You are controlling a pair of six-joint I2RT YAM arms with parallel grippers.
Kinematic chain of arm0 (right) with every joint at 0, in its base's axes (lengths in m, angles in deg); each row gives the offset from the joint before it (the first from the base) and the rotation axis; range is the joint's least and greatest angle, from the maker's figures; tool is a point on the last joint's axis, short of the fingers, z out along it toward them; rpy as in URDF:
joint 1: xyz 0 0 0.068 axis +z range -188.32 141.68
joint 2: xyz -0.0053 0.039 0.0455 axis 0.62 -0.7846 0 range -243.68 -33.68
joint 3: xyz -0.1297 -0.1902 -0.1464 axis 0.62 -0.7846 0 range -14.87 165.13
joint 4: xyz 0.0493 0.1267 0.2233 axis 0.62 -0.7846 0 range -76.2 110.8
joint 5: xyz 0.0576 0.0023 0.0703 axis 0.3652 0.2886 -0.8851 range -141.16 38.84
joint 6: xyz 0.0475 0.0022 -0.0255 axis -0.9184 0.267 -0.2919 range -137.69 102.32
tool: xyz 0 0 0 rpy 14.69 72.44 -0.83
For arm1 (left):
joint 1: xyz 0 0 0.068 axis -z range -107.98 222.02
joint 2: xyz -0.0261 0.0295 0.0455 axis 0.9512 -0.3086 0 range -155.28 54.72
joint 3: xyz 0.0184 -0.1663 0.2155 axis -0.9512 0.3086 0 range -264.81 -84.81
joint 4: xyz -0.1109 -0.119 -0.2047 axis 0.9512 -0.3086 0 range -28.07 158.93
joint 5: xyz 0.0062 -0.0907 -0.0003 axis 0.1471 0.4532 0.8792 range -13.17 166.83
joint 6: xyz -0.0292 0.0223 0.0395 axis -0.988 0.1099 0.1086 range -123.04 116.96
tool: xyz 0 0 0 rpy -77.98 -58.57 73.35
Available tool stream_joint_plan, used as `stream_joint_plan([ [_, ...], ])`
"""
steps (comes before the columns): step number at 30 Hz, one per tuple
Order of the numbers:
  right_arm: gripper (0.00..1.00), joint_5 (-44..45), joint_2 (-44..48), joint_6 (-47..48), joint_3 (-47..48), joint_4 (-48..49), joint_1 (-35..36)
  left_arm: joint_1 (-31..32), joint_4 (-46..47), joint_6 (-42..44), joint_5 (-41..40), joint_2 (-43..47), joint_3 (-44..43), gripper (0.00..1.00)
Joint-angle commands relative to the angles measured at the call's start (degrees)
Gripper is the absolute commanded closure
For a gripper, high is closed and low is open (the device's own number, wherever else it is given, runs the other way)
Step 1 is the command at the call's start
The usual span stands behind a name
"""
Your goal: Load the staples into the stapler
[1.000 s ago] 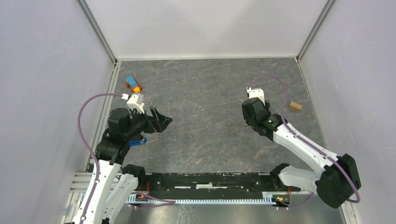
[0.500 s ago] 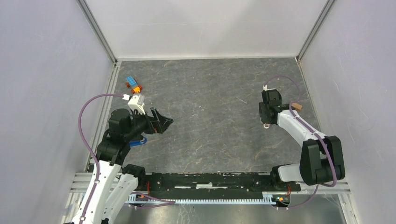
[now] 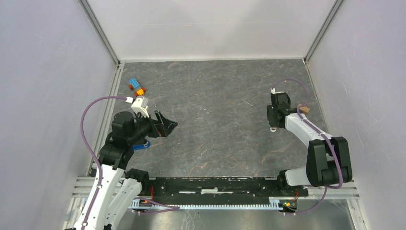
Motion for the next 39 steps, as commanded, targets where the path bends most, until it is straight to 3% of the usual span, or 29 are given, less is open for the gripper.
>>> stream_joint_plan([
  [1,0.50,-1.8,-0.3,0.5,-0.9,2.3,-0.3,0.3,2.1,1.6,-0.1,-0.1,-0.1,0.01],
  [7,0.59,-3.0,0.9,0.3,-2.4,2.3,-0.2,0.2,2.0,1.5,-0.8,0.5,0.1,0.03],
  [11,0.77,-5.1,1.7,-0.2,-2.9,2.1,-0.3,0.2,2.1,1.3,-0.7,0.9,0.2,0.06],
  [15,0.88,-12.0,5.8,-2.7,-3.9,2.9,-0.1,0.2,2.0,0.7,-1.3,0.9,0.3,0.14],
  [19,0.91,-19.5,11.3,-6.1,-5.2,4.3,1.3,0.3,2.1,-1.3,-0.9,-0.7,-0.2,0.20],
  [24,0.92,-32.6,19.9,-14.9,-8.4,10.0,4.1,0.2,8.3,-10.7,7.2,-3.0,-0.1,0.24],
  [29,0.92,-35.3,24.8,-24.7,-9.8,17.1,12.3,0.4,14.0,-14.5,9.4,-4.4,1.0,0.25],
  [32,0.92,-36.6,24.8,-29.6,-10.6,21.7,17.4,1.2,24.7,-20.0,13.1,-4.7,4.5,0.27],
  [34,0.92,-37.4,24.8,-33.2,-11.6,26.3,20.5,3.5,29.6,-22.2,11.5,-5.3,6.7,0.28],
  [39,0.94,-35.7,23.4,-38.0,-11.8,31.2,28.5,12.4,30.4,-18.0,5.5,-9.4,7.1,0.32],
])
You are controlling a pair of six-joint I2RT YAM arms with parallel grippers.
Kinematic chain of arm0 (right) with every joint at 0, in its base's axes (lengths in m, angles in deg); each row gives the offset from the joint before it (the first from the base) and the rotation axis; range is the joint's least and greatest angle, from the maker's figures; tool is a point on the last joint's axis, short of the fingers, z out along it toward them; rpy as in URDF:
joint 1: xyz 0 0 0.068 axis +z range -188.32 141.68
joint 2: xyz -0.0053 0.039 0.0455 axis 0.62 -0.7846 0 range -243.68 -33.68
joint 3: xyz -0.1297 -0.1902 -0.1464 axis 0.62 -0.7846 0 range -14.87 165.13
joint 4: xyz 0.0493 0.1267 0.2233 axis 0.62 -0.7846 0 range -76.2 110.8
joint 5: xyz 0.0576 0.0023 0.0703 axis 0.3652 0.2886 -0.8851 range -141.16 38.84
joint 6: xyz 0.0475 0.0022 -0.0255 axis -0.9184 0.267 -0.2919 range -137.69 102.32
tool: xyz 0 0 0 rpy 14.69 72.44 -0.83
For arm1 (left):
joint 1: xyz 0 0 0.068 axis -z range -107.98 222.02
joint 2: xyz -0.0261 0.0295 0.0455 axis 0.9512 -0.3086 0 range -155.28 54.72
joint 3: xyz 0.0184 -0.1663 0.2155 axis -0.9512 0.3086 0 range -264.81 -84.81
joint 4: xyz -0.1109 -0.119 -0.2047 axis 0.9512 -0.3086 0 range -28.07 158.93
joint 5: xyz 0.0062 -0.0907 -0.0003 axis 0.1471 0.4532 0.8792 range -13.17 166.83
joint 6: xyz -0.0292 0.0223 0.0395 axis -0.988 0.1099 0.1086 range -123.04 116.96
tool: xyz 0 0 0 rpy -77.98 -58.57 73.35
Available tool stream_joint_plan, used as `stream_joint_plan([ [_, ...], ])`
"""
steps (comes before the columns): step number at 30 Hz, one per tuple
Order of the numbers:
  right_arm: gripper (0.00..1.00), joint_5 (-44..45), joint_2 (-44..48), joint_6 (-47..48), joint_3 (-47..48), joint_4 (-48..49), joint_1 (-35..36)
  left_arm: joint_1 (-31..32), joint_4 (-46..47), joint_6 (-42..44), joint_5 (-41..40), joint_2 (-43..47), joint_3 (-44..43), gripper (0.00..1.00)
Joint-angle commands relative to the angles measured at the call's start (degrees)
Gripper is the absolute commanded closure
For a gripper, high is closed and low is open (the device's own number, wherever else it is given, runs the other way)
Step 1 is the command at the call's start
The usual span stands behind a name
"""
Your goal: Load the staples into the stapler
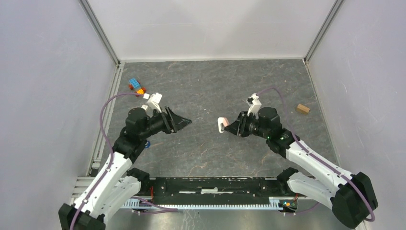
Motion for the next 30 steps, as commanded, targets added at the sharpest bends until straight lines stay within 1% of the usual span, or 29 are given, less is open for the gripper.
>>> stream_joint_plan([
  [1,0.94,-0.5,-1.0,-7.0,0.3,9.3,5.3,6.3,7.5,0.1,-1.8,-3.6,-0.1,0.33],
  [4,0.94,-1.0,-1.7,-7.1,0.9,10.6,7.3,10.1,9.7,2.8,-1.0,-5.3,-0.1,0.40],
  [9,0.94,0.1,-1.1,-6.7,2.6,9.8,8.9,14.9,10.2,6.4,-3.4,-8.3,-1.0,0.45],
  [14,0.94,-0.6,-1.5,-6.0,3.3,9.8,9.4,18.4,15.9,5.7,-3.0,-13.6,-0.7,0.47],
  [17,0.94,0.3,-1.1,-6.0,3.1,9.6,9.4,20.5,17.1,5.9,-4.6,-16.9,-0.6,0.46],
  [20,0.94,0.5,-0.7,-6.0,2.9,9.8,9.5,21.5,18.2,6.3,-5.2,-19.7,-0.4,0.45],
  [23,0.95,0.5,-0.8,-5.9,2.9,9.5,9.6,21.9,18.6,6.4,-5.8,-21.9,-0.4,0.47],
  [30,0.95,0.9,-1.0,-5.8,3.2,9.4,9.9,22.1,18.7,8.3,-8.0,-23.7,-0.5,0.52],
])
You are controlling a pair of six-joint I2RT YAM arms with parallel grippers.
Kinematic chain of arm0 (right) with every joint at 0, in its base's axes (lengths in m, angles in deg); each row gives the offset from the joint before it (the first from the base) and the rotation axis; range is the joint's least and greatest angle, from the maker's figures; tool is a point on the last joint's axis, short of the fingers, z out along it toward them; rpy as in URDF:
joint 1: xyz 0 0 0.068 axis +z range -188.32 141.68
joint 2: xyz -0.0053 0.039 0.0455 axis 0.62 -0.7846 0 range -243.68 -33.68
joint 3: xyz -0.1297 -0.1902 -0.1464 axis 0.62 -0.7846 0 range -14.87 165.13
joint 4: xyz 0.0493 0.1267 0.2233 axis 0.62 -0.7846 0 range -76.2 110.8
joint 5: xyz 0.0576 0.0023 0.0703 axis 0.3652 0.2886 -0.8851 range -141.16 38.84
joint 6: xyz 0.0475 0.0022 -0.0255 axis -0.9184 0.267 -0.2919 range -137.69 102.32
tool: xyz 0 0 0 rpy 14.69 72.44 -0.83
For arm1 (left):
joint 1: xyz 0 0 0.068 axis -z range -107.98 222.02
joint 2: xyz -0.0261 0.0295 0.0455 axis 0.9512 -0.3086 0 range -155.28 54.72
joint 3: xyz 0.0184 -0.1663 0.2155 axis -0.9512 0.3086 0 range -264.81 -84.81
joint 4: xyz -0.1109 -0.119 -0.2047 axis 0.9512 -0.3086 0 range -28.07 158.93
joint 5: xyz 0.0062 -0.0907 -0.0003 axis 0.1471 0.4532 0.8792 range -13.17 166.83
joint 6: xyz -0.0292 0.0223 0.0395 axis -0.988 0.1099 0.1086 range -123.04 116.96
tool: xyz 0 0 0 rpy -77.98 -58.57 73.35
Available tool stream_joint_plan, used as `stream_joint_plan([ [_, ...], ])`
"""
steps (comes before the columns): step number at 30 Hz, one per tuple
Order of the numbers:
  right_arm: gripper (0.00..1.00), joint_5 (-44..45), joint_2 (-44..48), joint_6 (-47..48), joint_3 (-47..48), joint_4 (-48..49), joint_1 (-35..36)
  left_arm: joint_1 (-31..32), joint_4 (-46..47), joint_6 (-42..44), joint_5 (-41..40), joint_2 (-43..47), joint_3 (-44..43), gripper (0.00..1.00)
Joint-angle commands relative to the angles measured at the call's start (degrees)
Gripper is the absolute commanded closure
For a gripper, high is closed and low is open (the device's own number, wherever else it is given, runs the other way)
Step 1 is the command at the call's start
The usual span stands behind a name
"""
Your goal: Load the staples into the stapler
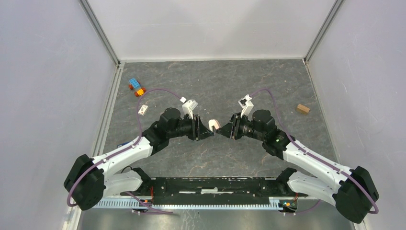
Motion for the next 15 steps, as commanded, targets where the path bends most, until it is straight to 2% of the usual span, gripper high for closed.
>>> stream_joint_plan([
  [1,0.96,0.8,0.7,0.2,2.6,2.0,0.6,0.4,3.3,4.0,-2.6,-0.6,-0.5,0.53],
  [7,0.96,1.5,0.6,0.1,2.4,2.2,1.2,0.9,5.4,5.8,-3.3,-0.9,0.9,0.59],
  [10,0.97,2.0,0.4,0.1,2.2,2.3,1.4,1.4,7.5,6.4,-3.2,-1.1,2.1,0.58],
  [15,0.97,2.2,0.2,0.0,2.0,2.4,1.4,2.6,8.2,7.0,-4.4,-2.5,2.0,0.46],
])
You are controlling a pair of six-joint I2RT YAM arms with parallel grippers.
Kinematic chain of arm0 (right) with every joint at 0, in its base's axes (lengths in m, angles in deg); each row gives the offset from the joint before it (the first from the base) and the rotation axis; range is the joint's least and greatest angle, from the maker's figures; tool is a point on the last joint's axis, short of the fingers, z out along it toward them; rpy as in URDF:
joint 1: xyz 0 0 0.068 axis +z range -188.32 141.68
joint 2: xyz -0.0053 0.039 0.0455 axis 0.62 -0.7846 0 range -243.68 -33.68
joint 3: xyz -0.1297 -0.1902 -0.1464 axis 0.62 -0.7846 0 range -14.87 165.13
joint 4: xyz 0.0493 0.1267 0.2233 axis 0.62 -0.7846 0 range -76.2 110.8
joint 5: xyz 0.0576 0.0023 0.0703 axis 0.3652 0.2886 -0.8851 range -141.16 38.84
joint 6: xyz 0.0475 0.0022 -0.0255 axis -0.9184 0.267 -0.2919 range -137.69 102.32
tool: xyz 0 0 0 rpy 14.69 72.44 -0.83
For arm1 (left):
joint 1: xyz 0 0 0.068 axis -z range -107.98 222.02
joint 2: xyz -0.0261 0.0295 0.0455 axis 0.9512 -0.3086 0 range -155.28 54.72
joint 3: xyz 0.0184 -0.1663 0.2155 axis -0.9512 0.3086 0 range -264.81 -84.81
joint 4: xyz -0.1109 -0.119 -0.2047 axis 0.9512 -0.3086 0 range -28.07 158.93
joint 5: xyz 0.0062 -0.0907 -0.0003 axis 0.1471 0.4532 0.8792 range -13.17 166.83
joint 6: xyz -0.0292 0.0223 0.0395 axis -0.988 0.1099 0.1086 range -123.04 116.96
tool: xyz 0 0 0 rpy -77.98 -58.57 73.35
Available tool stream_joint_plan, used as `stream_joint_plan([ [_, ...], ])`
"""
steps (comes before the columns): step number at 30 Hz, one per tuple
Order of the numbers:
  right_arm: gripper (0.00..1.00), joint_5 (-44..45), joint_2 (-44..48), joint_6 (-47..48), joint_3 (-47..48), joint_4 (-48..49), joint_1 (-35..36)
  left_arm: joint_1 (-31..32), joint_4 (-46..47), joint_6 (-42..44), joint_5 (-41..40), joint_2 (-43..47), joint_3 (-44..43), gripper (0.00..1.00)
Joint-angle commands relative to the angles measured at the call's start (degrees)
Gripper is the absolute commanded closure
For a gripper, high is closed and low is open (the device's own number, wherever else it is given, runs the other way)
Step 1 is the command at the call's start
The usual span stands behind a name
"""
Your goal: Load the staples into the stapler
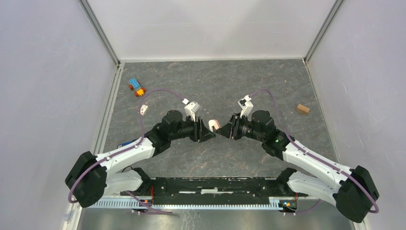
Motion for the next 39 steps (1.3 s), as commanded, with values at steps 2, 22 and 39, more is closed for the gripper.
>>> stream_joint_plan([
  [2,0.97,0.2,0.2,0.0,1.9,2.8,0.6,1.3,3.6,4.5,-2.7,-2.2,-0.3,0.44],
  [22,0.95,3.4,2.3,5.4,4.4,-4.8,0.7,2.0,-6.6,16.6,-9.1,2.2,-3.7,0.98],
  [39,0.92,-3.9,2.7,22.2,14.6,-18.6,-3.7,2.8,-27.6,44.6,-13.3,9.4,-11.0,0.98],
])
